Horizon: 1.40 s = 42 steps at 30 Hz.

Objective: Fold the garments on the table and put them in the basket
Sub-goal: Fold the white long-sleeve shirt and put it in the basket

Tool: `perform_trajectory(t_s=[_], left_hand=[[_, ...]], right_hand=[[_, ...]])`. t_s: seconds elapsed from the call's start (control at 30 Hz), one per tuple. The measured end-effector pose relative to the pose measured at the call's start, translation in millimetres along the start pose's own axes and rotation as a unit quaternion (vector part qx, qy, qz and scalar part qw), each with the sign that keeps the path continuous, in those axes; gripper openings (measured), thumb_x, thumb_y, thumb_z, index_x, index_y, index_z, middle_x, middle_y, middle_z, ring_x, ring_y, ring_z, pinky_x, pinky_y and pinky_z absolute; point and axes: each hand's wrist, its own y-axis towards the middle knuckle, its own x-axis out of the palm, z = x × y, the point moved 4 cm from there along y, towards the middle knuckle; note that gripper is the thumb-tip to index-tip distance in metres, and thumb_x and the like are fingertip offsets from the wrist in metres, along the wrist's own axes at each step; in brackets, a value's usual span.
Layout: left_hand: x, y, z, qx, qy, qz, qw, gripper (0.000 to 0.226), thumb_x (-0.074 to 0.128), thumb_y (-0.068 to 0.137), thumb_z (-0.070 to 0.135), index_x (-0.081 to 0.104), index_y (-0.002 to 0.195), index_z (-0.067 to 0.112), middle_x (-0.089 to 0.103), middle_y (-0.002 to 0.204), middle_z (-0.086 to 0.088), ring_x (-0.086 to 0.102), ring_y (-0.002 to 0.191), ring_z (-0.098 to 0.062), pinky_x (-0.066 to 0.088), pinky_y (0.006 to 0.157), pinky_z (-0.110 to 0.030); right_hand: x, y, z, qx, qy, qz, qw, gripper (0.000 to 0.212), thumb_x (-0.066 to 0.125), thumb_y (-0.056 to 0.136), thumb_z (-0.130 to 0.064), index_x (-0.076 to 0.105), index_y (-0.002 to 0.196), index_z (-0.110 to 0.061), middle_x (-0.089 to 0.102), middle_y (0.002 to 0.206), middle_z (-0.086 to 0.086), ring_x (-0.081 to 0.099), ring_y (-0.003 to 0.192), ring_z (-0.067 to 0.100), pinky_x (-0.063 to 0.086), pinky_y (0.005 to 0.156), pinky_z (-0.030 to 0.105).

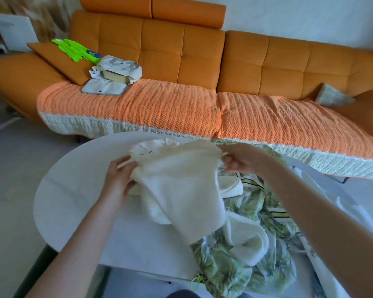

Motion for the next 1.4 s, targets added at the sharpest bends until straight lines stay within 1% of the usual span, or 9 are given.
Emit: perform_trajectory(t_s=[0.1,0.27,0.47,0.63,0.77,0.97,1.13,1.3,1.4], left_hand=[[-10,-10,-13,-0.07,0.096,-0.038,0.992,0.027,0.052,0.094,0.018,0.055,0.117,0.004,0.061,0.1,-0.013,0.059,0.073,-0.019,0.051,0.044,-0.018],[-30,-39,-45,-0.18,0.156,-0.079,0.968,0.019,0.048,0.095,0.007,0.06,0.084,-0.002,0.063,0.058,-0.012,0.061,0.056,-0.021,0.053,0.044,-0.022],[-15,-54,-55,-0.151,0.2,-0.243,0.937,0.035,0.073,0.072,0.01,0.062,0.104,0.002,0.07,0.099,-0.014,0.066,0.083,-0.02,0.05,0.07,-0.026],[7,-59,-42,-0.122,0.097,-0.223,0.962,0.027,0.052,0.094,0.025,0.062,0.118,0.015,0.068,0.113,-0.007,0.066,0.102,-0.021,0.053,0.086,-0.036],[-26,-37,8,-0.072,0.096,-0.091,0.989,0.024,0.06,0.079,0.026,0.067,0.096,0.011,0.07,0.09,-0.011,0.069,0.07,-0.022,0.054,0.061,-0.028],[-81,-17,16,-0.01,0.456,-0.014,0.89,0.014,0.061,0.087,0.01,0.064,0.1,0.007,0.065,0.09,-0.014,0.058,0.081,-0.024,0.042,0.068,-0.031],[-99,-21,21,0.128,0.551,0.105,0.818,0.013,0.055,0.09,0.01,0.066,0.096,0.012,0.065,0.098,-0.014,0.059,0.08,-0.031,0.046,0.072,-0.039],[-83,-34,65,0.299,0.478,0.241,0.79,0.027,0.042,0.091,-0.003,0.064,0.102,0.009,0.049,0.112,-0.02,0.051,0.095,-0.041,0.04,0.074,-0.044],[-79,-22,70,0.317,0.501,0.252,0.765,0.042,0.041,0.079,-0.015,0.068,0.099,0.009,0.053,0.106,-0.022,0.045,0.101,-0.043,0.036,0.078,-0.045]], right_hand=[[-16,12,25,-0.019,-0.305,0.134,0.943,0.037,0.044,0.098,-0.03,0.059,0.094,0.003,0.058,0.059,0.01,0.055,0.041,0.015,0.055,0.047,0.025],[-4,16,59,0.042,-0.371,0.072,0.925,0.058,0.031,0.099,-0.047,0.065,0.084,-0.003,0.064,0.061,0.005,0.063,0.058,0.017,0.053,0.062,0.025],[10,-20,59,-0.073,-0.346,-0.168,0.92,0.026,0.052,0.089,-0.041,0.052,0.113,-0.031,0.064,0.108,-0.016,0.061,0.094,-0.004,0.049,0.084,0.012],[10,-21,48,-0.141,-0.317,-0.047,0.937,0.015,0.067,0.085,-0.026,0.062,0.099,-0.021,0.069,0.096,-0.003,0.068,0.082,0.009,0.056,0.082,0.032],[2,-35,36,-0.017,-0.05,-0.072,0.996,0.029,0.058,0.089,-0.036,0.062,0.106,-0.012,0.073,0.097,0.009,0.071,0.085,0.024,0.058,0.066,0.033],[4,-37,54,0.082,-0.404,-0.14,0.9,0.068,0.049,0.081,-0.059,0.056,0.119,-0.003,0.069,0.097,0.012,0.069,0.072,0.018,0.059,0.073,0.036],[7,-38,67,0.123,-0.382,-0.185,0.897,0.041,0.054,0.09,-0.042,0.06,0.091,-0.002,0.069,0.077,0.017,0.069,0.07,0.03,0.059,0.063,0.037],[17,-32,73,0.107,-0.331,-0.273,0.897,0.029,0.054,0.093,-0.03,0.062,0.108,-0.006,0.069,0.097,0.022,0.069,0.077,0.03,0.059,0.066,0.035],[8,-8,65,-0.008,-0.365,-0.097,0.926,0.019,0.057,0.092,-0.017,0.063,0.107,-0.008,0.071,0.089,0.012,0.068,0.069,0.017,0.059,0.064,0.031]])
